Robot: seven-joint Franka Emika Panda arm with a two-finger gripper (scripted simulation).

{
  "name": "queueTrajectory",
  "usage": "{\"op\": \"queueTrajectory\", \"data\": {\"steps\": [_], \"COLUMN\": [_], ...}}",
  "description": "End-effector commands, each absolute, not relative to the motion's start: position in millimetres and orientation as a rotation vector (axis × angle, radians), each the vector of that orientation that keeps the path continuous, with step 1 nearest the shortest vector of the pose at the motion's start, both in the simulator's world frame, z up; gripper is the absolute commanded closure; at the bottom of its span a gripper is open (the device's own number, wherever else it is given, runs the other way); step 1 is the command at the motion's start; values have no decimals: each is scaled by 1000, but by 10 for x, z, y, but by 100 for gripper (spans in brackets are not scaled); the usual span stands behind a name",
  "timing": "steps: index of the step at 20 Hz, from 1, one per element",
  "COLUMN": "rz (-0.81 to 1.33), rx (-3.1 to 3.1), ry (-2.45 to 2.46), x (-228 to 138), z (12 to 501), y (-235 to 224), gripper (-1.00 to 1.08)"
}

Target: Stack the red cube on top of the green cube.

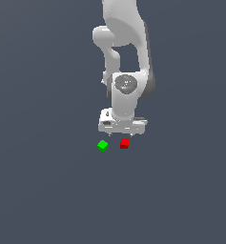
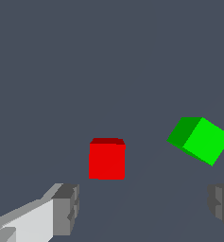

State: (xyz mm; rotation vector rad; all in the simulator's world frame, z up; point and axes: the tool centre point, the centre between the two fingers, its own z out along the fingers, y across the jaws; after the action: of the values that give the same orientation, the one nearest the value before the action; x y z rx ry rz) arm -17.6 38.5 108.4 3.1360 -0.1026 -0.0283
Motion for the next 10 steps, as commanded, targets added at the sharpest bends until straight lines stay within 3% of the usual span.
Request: {"op": "queueTrajectory", "data": {"steps": [1, 10], "rz": [-18, -1], "rx": [3137, 3138], "ry": [-121, -150], "x": [-183, -169], "z": [943, 700], "y": [477, 634], "gripper": [-92, -92]}}
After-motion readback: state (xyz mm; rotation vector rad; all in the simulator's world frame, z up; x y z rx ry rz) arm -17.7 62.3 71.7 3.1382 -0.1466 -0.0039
